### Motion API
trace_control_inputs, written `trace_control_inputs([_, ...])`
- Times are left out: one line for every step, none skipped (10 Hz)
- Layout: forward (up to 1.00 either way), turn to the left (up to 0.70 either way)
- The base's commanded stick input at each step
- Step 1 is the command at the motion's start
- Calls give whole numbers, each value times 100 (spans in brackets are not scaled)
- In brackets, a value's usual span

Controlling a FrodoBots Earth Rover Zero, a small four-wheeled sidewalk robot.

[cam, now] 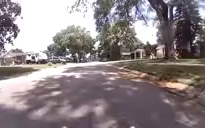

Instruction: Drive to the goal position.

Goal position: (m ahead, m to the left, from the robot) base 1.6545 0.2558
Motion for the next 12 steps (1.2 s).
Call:
trace_control_inputs([70,0])
trace_control_inputs([70,0])
trace_control_inputs([70,0])
trace_control_inputs([70,0])
trace_control_inputs([70,0])
trace_control_inputs([70,0])
trace_control_inputs([70,0])
trace_control_inputs([70,0])
trace_control_inputs([70,0])
trace_control_inputs([70,0])
trace_control_inputs([70,0])
trace_control_inputs([70,0])
